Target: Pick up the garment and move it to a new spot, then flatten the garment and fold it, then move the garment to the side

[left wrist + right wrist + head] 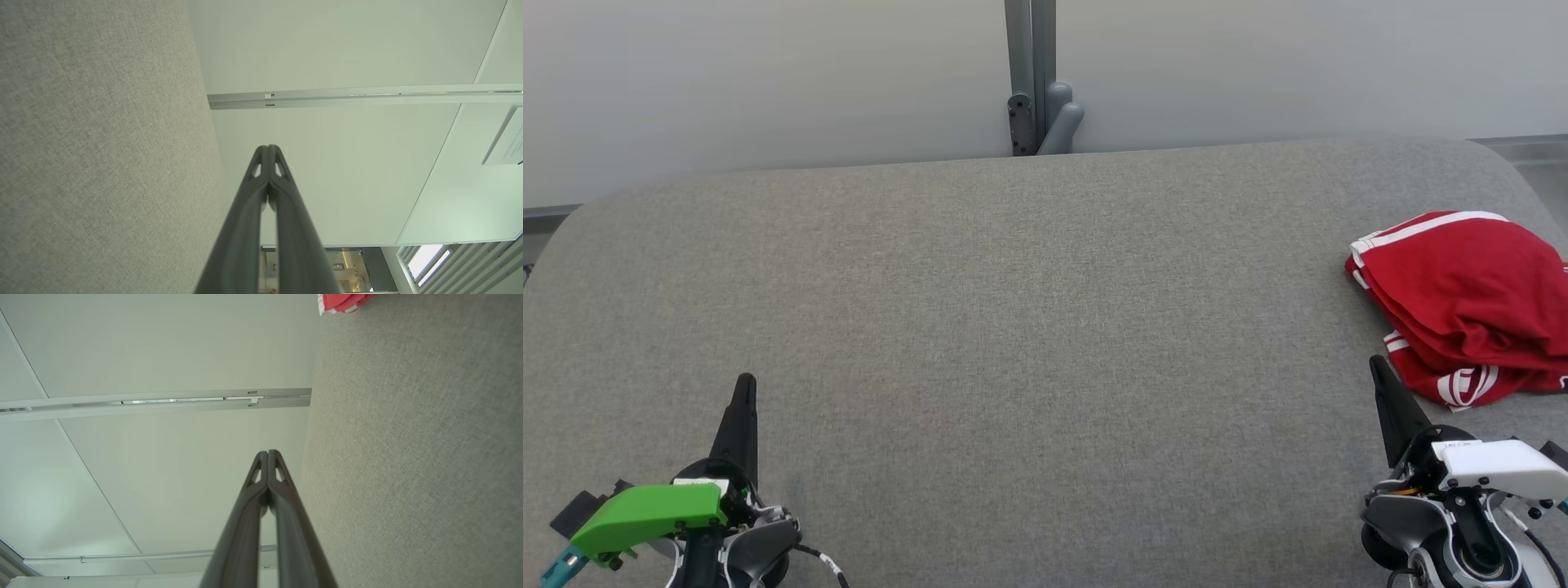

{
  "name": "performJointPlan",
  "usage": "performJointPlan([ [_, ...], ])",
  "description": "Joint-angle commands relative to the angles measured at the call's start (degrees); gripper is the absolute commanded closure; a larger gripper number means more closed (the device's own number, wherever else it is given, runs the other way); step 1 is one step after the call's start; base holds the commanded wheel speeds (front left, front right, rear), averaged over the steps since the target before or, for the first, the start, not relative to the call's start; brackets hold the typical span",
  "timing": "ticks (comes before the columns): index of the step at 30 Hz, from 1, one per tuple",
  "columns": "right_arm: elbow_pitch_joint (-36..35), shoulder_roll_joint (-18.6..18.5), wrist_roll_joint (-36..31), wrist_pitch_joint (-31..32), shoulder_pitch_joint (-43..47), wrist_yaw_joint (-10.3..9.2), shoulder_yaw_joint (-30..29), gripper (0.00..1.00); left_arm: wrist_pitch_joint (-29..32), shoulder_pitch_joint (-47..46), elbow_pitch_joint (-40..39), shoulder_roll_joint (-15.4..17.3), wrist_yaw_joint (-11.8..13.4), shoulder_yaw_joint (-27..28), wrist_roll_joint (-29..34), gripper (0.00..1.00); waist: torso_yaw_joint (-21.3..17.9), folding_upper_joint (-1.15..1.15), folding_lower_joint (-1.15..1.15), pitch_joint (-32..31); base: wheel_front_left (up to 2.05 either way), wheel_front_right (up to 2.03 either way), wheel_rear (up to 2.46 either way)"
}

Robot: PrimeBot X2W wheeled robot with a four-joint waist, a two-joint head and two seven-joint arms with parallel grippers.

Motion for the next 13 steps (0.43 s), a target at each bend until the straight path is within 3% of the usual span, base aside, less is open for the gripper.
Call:
performJointPlan([
  [1,-0.3,-0.1,0.4,0.2,-0.4,0.02,-0.1,1.0,0.2,-0.6,-0.2,0.4,-0.4,0.2,0.0,1.0,0.0,0.0,0.0,0.0,0.0,0.0,0.0],
  [13,-0.3,-0.1,0.4,0.2,-0.4,0.02,-0.1,1.0,0.2,-0.6,-0.2,0.4,-0.4,0.2,0.0,1.0,0.0,0.0,0.0,0.0,0.0,0.0,0.0],
])
